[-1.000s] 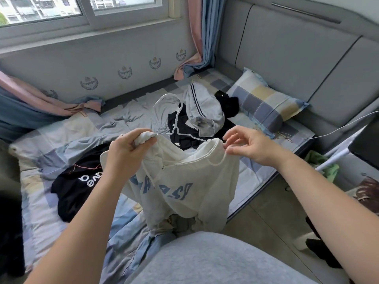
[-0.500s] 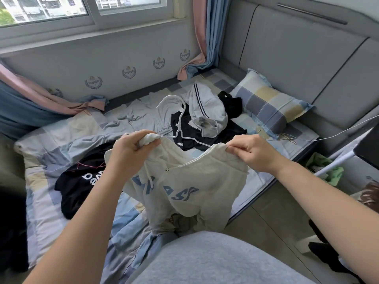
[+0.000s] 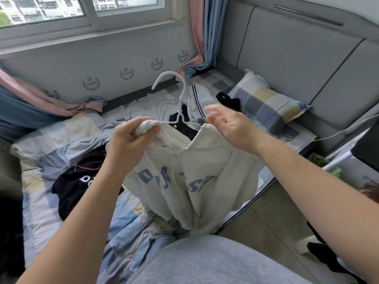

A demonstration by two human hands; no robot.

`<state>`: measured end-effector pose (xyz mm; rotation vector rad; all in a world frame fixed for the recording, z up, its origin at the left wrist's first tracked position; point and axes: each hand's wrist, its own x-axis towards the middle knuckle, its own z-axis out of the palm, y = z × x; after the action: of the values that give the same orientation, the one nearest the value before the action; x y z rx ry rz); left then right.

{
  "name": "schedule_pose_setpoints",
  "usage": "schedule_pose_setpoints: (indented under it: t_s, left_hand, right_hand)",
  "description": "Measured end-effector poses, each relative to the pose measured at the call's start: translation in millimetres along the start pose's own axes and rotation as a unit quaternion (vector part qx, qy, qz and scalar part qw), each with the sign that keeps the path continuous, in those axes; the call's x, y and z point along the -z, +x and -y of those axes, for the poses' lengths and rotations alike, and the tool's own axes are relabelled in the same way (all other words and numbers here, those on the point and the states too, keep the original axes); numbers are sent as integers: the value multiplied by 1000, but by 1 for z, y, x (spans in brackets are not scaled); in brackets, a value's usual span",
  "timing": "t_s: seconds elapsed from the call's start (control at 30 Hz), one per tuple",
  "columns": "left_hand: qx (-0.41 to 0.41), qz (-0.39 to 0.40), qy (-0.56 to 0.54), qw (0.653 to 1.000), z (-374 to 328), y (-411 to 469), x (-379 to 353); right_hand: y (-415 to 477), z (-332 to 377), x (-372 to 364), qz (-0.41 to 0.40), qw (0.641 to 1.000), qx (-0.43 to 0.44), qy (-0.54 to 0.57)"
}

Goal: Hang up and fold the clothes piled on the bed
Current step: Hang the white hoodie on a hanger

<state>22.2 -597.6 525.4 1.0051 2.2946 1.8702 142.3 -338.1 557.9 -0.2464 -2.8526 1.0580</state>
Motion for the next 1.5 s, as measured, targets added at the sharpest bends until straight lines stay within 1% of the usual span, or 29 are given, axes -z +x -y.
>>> schedule_pose_setpoints:
  t_s: [0.1,0.17,0.2,0.23,0.27,0.3,0.33,0.37,0.4,0.43,0.47,0.5,0.53,0.57,0.6,0.67,0.77,0.83,0.87,0.9,0.97,1.03,1.1,1.13,1.2,1.27,1.33,1.43,1.5]
  left_hand:
    - [7,-43,0,999,1,5,5]
    - [12,-41,19,999,0,10,5]
    - [17,-27,40,999,0,15,4]
    - [18,-13,86,996,0,20,2]
    - [14,-10,163,986,-2,26,0]
    - [10,-21,259,966,-4,32,-1]
    - [15,-49,327,944,-7,38,-2]
    - [30,-81,342,936,-13,44,-4]
    - [50,-105,316,942,-19,50,-5]
    - [64,-121,255,957,-26,56,-7]
    - [79,-134,164,974,-33,62,-10]
    - [96,-149,52,983,-42,68,-14]
    - [121,-168,-56,977,-53,72,-19]
    - [144,-176,-140,964,-62,74,-23]
    - [157,-163,-200,953,-68,76,-27]
    - [152,-94,-242,954,-75,80,-32]
    - [114,47,-225,967,-78,89,-38]
    - [71,137,-154,976,-76,94,-48]
    - [38,156,-101,982,-73,94,-56]
    - [3,153,-43,987,-67,95,-64]
    - [-36,122,70,989,-51,98,-75]
    - [-31,153,142,977,-30,101,-84]
    - [6,216,167,962,-9,100,-102]
    - [24,230,177,957,-2,98,-114]
    - [32,210,191,958,2,96,-140]
    - [-17,169,193,966,-4,97,-164]
    - [-65,134,146,978,-22,97,-192]
    - [-65,97,66,991,-59,88,-246]
    - [-56,110,48,991,-84,76,-289]
  right_hand:
    - [-19,-15,-4,-2,1000,7,20]
    - [-28,-19,-5,6,998,29,58]
    - [-30,-20,-4,4,996,40,81]
    - [-32,-19,-2,-6,994,45,102]
    - [-33,-18,2,-21,992,49,117]
    - [-34,-17,5,-37,990,51,126]
    - [-35,-17,9,-49,988,52,133]
    - [-36,-16,13,-56,987,55,137]
    - [-38,-17,15,-58,987,60,138]
    - [-41,-19,17,-58,987,64,132]
    - [-43,-22,18,-59,990,62,116]
    - [-46,-25,19,-57,993,52,90]
    - [-48,-29,18,-53,996,34,59]
    - [-50,-31,17,-51,998,12,30]
    - [-53,-34,15,-59,998,-6,13]
    - [-62,-38,11,-110,994,1,26]
    - [-82,-34,10,-196,978,37,65]
    - [-96,-32,14,-234,969,33,76]
    - [-103,-31,17,-252,964,25,79]
    - [-111,-32,20,-269,960,17,79]
    - [-127,-35,29,-300,951,5,71]
    - [-147,-39,40,-326,943,-1,61]
    - [-172,-44,53,-346,937,-15,47]
    - [-186,-47,59,-354,934,-29,39]
    - [-217,-55,69,-376,924,-61,24]
    - [-253,-65,76,-398,912,-95,18]
    - [-294,-74,80,-409,903,-131,23]
    - [-354,-83,82,-430,884,-179,29]
    - [-389,-86,83,-452,869,-201,16]
